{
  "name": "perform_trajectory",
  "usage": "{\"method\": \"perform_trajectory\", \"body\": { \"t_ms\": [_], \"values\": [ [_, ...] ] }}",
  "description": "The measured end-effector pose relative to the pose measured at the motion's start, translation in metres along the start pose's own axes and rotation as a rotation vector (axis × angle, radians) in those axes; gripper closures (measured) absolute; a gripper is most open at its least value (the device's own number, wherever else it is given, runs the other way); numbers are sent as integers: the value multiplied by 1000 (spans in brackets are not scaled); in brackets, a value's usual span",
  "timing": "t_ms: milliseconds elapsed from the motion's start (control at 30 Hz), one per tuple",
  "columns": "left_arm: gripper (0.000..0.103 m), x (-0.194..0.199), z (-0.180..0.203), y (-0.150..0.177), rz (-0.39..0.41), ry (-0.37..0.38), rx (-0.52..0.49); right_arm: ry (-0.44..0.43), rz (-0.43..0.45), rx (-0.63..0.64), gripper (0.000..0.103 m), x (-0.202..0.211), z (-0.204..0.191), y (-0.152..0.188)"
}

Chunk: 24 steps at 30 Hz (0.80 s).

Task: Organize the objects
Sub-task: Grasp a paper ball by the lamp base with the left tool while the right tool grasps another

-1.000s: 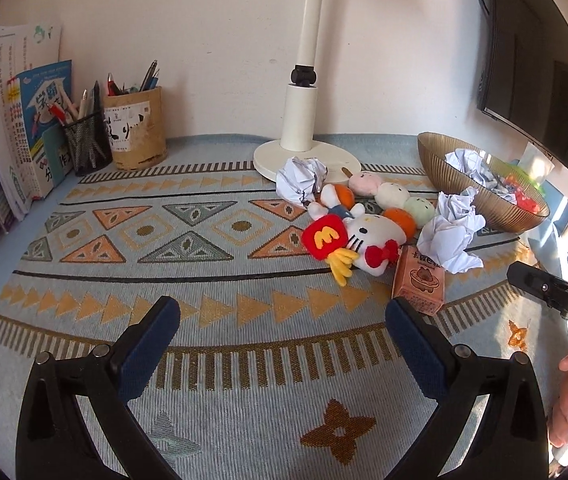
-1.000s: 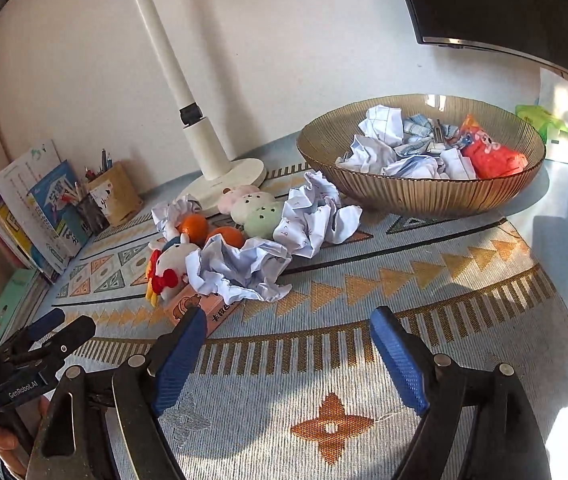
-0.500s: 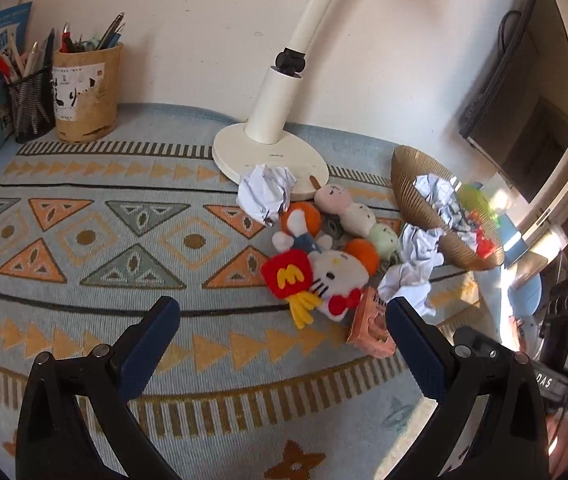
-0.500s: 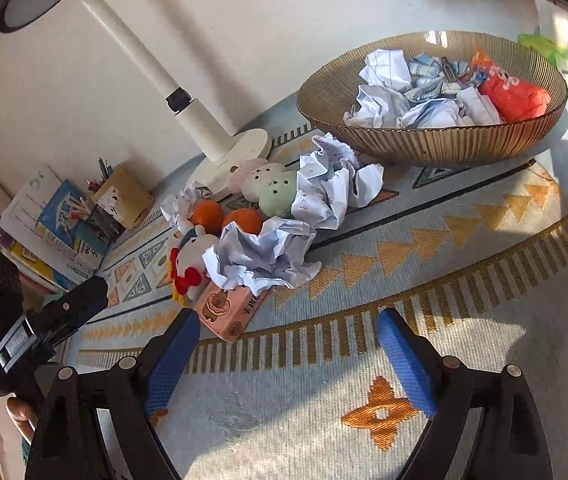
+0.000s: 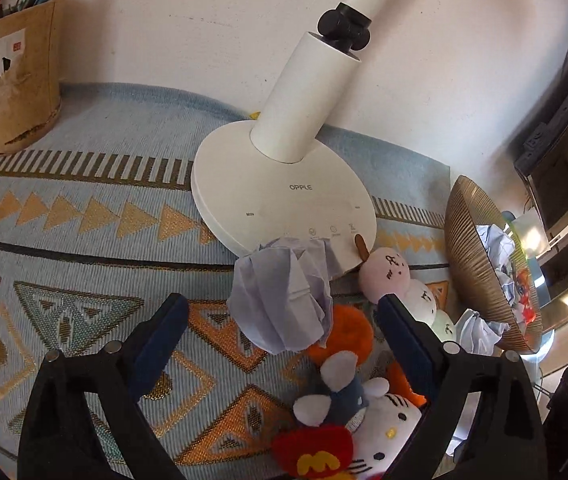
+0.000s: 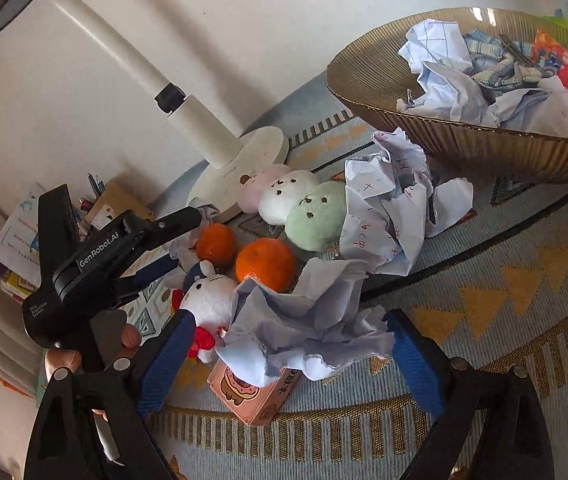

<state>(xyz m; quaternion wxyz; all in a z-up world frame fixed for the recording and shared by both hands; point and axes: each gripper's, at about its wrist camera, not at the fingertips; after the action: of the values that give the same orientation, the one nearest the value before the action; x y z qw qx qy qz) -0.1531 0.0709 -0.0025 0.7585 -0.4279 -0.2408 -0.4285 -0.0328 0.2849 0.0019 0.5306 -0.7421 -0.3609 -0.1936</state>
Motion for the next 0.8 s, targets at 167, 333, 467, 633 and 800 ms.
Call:
{"method": "perform_trajectory", "body": {
  "t_ms": [167, 333, 467, 633, 800],
  "values": [
    [56, 2, 1, -1, 41, 8, -23, -16, 35, -19, 45, 5, 6, 1],
    [57, 25, 0, 1, 92, 19, -25, 4, 88, 39, 48, 25, -3, 4],
    [57, 69, 2, 20, 119, 54, -39, -49, 93, 169, 48, 55, -16, 16],
    [57, 117, 0, 78, 122, 19, -107, 17, -14, 566, 46, 82, -49, 57],
    [57, 130, -14, 127, 148, -25, -133, 113, -100, 902, 43, 91, -61, 102]
  ]
}}
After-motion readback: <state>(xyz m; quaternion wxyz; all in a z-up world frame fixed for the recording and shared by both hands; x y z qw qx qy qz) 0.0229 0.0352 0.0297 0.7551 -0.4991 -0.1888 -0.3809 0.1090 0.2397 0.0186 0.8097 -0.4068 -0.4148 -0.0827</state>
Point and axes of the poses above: each gripper's, at about its wrist camera, not at the fingertips, and x roughly against the way its jaws point, z to its right, y to its underside, and after that the axes turned 13 degrees about x, right-handed
